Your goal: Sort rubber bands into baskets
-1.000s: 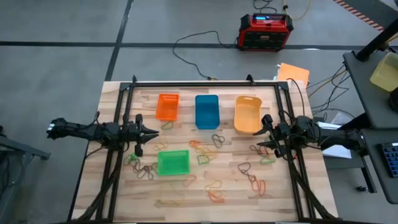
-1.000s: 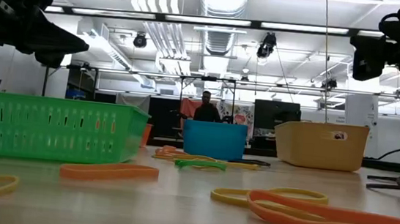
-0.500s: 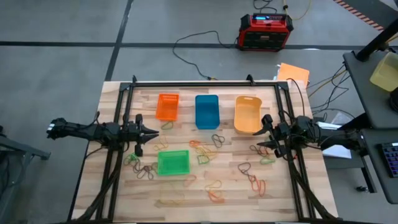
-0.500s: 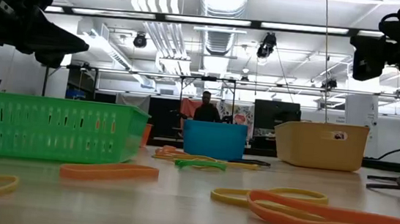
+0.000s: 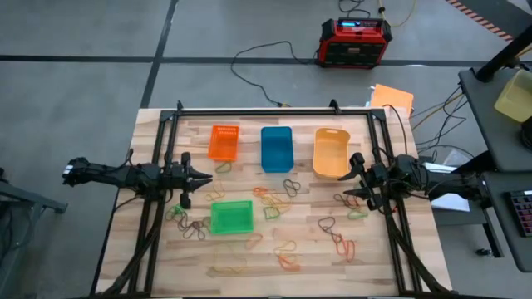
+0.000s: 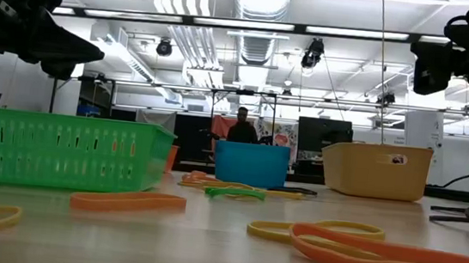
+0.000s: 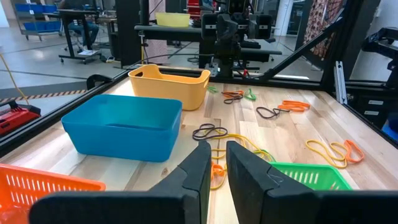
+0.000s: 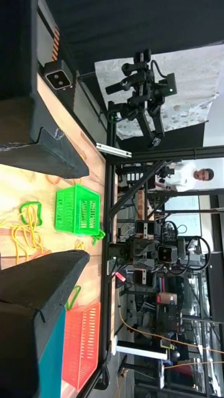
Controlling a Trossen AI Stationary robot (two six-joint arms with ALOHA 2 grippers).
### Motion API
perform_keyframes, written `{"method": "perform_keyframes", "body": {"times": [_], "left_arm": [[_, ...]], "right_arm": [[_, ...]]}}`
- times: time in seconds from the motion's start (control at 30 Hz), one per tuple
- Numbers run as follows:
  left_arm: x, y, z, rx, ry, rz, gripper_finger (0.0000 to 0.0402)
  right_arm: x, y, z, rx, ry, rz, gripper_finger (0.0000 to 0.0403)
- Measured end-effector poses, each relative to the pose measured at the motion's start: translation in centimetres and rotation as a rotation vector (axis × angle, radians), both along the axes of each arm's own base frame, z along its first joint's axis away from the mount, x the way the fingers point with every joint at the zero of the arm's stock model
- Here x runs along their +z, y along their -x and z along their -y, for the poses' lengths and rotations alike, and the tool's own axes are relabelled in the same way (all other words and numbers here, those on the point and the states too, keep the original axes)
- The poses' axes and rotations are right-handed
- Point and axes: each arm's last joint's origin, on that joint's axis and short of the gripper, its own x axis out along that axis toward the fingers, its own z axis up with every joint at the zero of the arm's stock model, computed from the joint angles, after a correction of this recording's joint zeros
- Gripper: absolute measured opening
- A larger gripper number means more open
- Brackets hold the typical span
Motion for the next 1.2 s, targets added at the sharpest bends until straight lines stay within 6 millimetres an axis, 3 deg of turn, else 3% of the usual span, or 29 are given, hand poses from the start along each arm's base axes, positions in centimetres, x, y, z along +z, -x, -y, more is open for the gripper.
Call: {"method": "perform_keyframes", "body": {"times": [0.53, 0.7, 0.83, 1.07, 1.2], "left_arm": [[0.0, 0.0, 0.0, 0.000, -0.001, 0.000, 0.0036], [0.1, 0.0, -0.2, 0.018, -0.275, -0.030, 0.0036], [0.1, 0.0, -0.1, 0.008, -0.326, -0.033, 0.0036], [0.2, 0.0, -0.1, 0.025, -0.138, -0.002, 0.0036], [0.8, -0.1, -0.1, 0.036, 0.017, 0.087, 0.0036]], "right_arm": [[0.0, 0.0, 0.0, 0.000, 0.000, 0.000, 0.0194], [0.1, 0.0, 0.0, -0.001, 0.000, 0.009, 0.0194], [0.2, 0.0, 0.0, -0.001, -0.003, 0.018, 0.0194], [1.8, 0.2, 0.0, 0.015, -0.116, 0.148, 0.0194], [2.0, 0.0, 0.1, -0.014, -0.164, 0.140, 0.0194]]}}
